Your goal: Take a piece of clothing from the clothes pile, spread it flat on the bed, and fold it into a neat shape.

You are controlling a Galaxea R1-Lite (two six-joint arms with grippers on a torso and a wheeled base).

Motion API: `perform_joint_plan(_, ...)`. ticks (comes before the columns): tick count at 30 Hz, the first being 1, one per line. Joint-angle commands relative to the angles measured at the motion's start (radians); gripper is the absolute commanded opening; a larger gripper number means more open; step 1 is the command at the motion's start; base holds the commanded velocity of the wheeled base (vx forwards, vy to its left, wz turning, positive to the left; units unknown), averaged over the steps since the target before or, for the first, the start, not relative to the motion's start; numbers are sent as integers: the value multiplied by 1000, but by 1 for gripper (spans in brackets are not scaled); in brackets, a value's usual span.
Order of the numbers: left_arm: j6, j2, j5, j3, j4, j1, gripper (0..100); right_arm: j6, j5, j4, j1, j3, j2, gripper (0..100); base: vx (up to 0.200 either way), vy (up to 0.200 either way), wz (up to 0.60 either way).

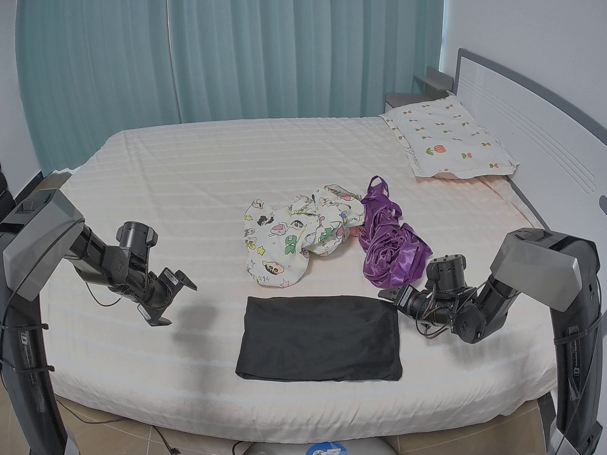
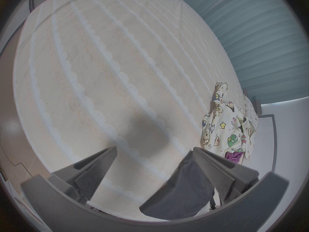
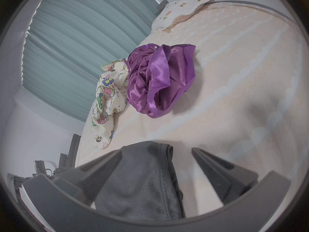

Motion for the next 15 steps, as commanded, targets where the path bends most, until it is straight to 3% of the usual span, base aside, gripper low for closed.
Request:
perform_joint_plan(1, 2, -7, -8, 9, 1, 0, 100, 3, -20, -6, -5, 3, -41, 100, 0, 0, 0)
perform_joint_plan(4, 2, -12, -20, 18, 1, 2, 100, 4, -63, -5, -7, 15, -73, 100, 0, 0, 0)
perform_joint_plan(5, 2, -23, -54, 25, -1, 9, 100, 1, -116, -5, -5, 12, -88, 100, 0, 0, 0)
perform_joint_plan(9, 7, -52, -128, 33, -1, 28, 100, -3, -184, 6, -8, -25, -93, 100, 0, 0, 0)
perform_joint_plan(11, 8, -55, -106, 32, 1, 28, 100, -8, -199, 7, -22, -51, -94, 100, 0, 0, 0)
perform_joint_plan(15, 4, -90, 38, 41, 1, 25, 100, -3, -210, 18, -41, -69, -113, 100, 0, 0, 0)
